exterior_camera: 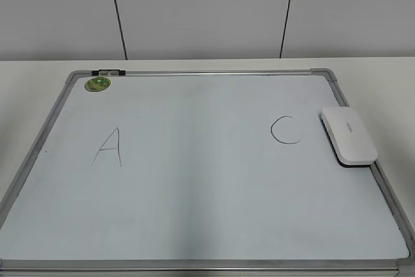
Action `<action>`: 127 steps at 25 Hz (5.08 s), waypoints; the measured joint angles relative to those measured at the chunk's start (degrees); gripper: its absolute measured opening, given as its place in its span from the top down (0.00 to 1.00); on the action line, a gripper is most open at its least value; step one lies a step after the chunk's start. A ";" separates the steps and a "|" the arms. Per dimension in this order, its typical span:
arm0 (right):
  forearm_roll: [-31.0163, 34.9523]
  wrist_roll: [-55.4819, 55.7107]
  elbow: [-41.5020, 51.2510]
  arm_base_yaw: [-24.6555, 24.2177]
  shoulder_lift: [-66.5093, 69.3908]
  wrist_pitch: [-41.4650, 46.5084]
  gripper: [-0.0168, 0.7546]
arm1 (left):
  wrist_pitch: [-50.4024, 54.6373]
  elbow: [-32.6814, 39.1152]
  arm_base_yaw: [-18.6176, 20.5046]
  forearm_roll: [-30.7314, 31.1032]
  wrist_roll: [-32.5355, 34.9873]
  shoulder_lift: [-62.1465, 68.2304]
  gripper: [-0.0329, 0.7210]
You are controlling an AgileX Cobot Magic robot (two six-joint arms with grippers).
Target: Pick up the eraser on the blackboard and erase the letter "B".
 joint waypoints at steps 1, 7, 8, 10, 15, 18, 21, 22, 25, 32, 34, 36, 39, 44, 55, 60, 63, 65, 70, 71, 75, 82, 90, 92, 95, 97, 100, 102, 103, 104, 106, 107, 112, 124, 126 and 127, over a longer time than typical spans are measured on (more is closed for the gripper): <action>-0.14 0.00 1.68 0.00 -2.84 0.04 0.21 | 0.00 2.22 0.00 -0.39 0.00 -2.60 0.32; 0.09 0.46 10.58 0.00 -16.70 0.40 0.21 | 0.31 11.92 -2.82 -1.51 0.00 -15.57 0.32; 0.10 0.75 12.07 0.00 -18.95 0.40 0.21 | 0.40 12.99 -3.47 -1.37 0.00 -17.72 0.32; 0.10 1.14 15.46 0.00 -24.90 0.57 0.21 | 0.54 14.66 -4.52 -0.40 -0.49 -21.18 0.32; -0.95 2.09 21.39 0.00 -33.76 0.84 0.21 | 0.63 20.03 -5.81 2.27 -2.19 -29.98 0.32; -3.43 2.47 26.08 0.00 -40.60 1.06 0.21 | 0.88 24.45 -5.95 2.92 -2.76 -35.35 0.32; -4.87 2.56 29.50 0.00 -44.16 1.11 0.21 | 0.96 29.13 -5.95 3.46 -2.85 -40.37 0.32; -5.25 2.56 30.34 0.00 -44.84 1.21 0.21 | 0.96 30.68 -5.95 3.82 -2.85 -42.14 0.32; -5.86 2.69 34.18 0.00 -46.99 1.21 0.21 | 0.96 34.54 -5.95 4.91 -2.98 -47.04 0.32; -5.98 4.78 39.20 0.00 -47.66 1.13 0.21 | 0.45 37.03 -5.95 6.02 -2.98 -55.32 0.32; -5.98 4.98 39.53 0.00 -47.66 0.11 0.21 | -1.09 37.38 -5.95 6.02 -2.98 -55.77 0.32; -6.08 5.03 39.89 0.00 -47.66 -1.28 0.21 | -2.26 37.63 -5.95 6.02 -2.98 -55.77 0.32; -6.08 5.12 40.75 0.00 -47.66 -3.64 0.21 | -4.05 37.99 -5.95 6.15 -2.98 -55.77 0.32; -6.08 5.25 41.96 0.00 -47.66 -6.03 0.21 | -7.60 39.97 -5.95 6.25 -2.98 -55.77 0.32; -6.08 5.38 41.96 0.00 -47.66 -6.28 0.21 | -8.07 40.06 -5.95 6.25 -2.98 -55.77 0.32; -6.08 5.38 41.96 0.00 -47.66 -6.28 0.21 | -8.07 40.06 -5.95 6.25 -2.98 -55.77 0.32; -6.08 5.38 41.96 0.00 -47.69 -6.28 0.21 | -8.07 40.06 -5.95 6.25 -2.98 -55.77 0.32; -6.08 5.38 41.96 0.00 -48.48 -6.28 0.21 | -8.07 40.06 -5.95 6.25 -2.98 -55.77 0.32; -6.08 5.77 41.96 0.00 -53.59 -6.28 0.21 | -8.10 40.06 -5.95 6.25 -2.98 -57.21 0.32; -6.08 5.77 41.96 -0.09 -54.77 -6.28 0.21 | -8.19 40.06 -5.95 6.25 -2.98 -57.83 0.32; -6.08 5.77 41.96 -1.30 -60.11 -6.28 0.21 | -8.19 40.06 -5.60 6.25 -2.98 -58.84 0.32; -6.08 5.77 41.96 -2.87 -60.87 -6.28 0.21 | -8.33 40.06 -5.01 6.25 -2.98 -58.93 0.32; -6.08 5.77 41.96 -2.87 -60.87 -6.28 0.21 | -8.33 40.06 -5.01 6.25 -2.98 -58.93 0.35; -6.08 5.77 41.96 -2.87 -60.87 -6.28 0.21 | -8.33 40.06 -5.01 6.25 -2.98 -58.93 0.36; -6.08 5.77 41.96 -2.87 -60.87 -6.28 0.21 | -8.33 40.06 -5.01 6.25 -2.98 -58.93 0.37; -6.11 5.77 41.96 -2.87 -60.87 -6.28 0.21 | -8.33 40.06 -5.01 6.25 -2.98 -58.93 0.37; -6.11 5.77 41.96 -2.87 -60.87 -6.28 0.21 | -8.33 40.06 -5.01 6.25 -2.98 -58.93 0.37; -6.11 5.77 41.96 -2.87 -60.87 -6.28 0.21 | -8.33 40.06 -5.01 6.25 -2.98 -58.93 0.37; -6.11 5.77 41.96 -2.87 -60.87 -6.28 0.21 | -8.33 40.06 -5.01 6.25 -2.98 -58.93 0.38; -6.11 5.77 41.96 -2.87 -60.87 -6.28 0.21 | -8.33 40.06 -5.01 6.25 -2.98 -58.93 0.38; -6.11 5.77 41.96 -2.87 -60.87 -6.28 0.21 | -8.33 40.06 -5.01 6.25 -2.98 -58.93 0.40; -6.11 5.77 41.96 -2.87 -60.87 -6.28 0.21 | -8.33 40.06 -5.01 6.25 -2.98 -58.93 0.40; -6.11 5.77 41.96 -2.87 -60.87 -6.16 0.21 | -8.33 40.06 -5.01 6.25 -2.98 -58.93 0.42; -6.11 5.77 41.96 -2.87 -60.87 -6.16 0.21 | -8.33 40.06 -5.01 6.25 -2.98 -58.93 0.44; -6.11 5.77 41.96 -2.87 -60.87 -6.16 0.21 | -8.33 40.06 -5.01 6.25 -2.98 -58.93 0.44; -6.11 5.77 41.96 -2.87 -60.87 -6.16 0.21 | -8.33 40.06 -5.01 6.25 -2.98 -58.93 0.44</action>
